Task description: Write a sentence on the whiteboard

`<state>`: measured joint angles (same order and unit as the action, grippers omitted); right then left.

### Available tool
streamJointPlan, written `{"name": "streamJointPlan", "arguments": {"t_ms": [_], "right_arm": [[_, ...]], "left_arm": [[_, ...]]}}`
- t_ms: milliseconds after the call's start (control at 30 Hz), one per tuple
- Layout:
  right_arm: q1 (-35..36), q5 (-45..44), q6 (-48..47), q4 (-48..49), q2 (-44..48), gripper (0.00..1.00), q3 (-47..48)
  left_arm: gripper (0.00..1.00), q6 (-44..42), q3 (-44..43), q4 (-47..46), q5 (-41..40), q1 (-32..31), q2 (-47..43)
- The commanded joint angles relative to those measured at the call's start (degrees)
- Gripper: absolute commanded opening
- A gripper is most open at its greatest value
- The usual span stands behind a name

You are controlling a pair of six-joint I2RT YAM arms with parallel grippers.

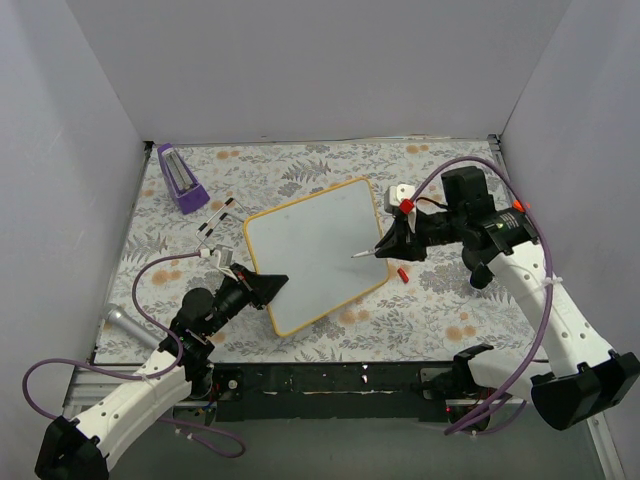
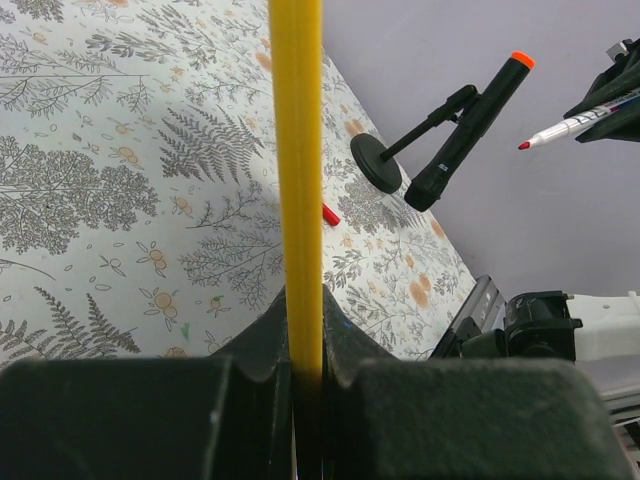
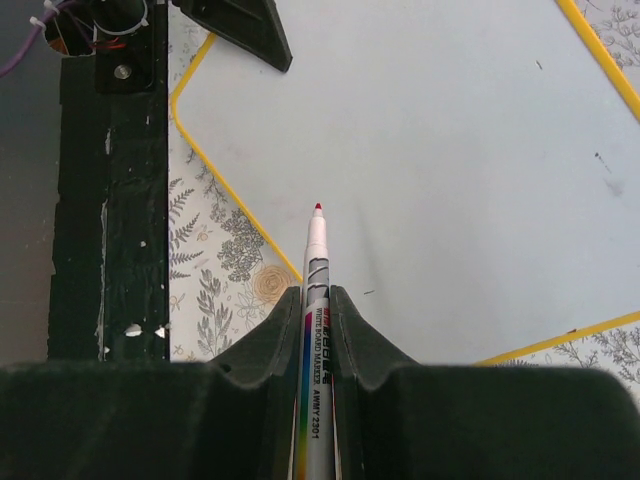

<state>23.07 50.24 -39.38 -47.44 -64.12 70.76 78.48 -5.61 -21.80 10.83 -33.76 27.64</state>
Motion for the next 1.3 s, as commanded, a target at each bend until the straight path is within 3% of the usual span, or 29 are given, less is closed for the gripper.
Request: {"name": "streamJointPlan", "arguments": {"t_ms": [0,1267], "right_arm": [[2.24,-1.98,-0.79,0.94,-1.62,0.01,4.12],[5.58,-0.32,2.72,5.69,-4.44,0.01,2.19]], "left_arm": [[0.0,3.08,-3.89,-7.99,-0.72,0.1,-1.36],[0.0,6.69,-3.89,-4.92,-0.72,0.1,-1.62]]}}
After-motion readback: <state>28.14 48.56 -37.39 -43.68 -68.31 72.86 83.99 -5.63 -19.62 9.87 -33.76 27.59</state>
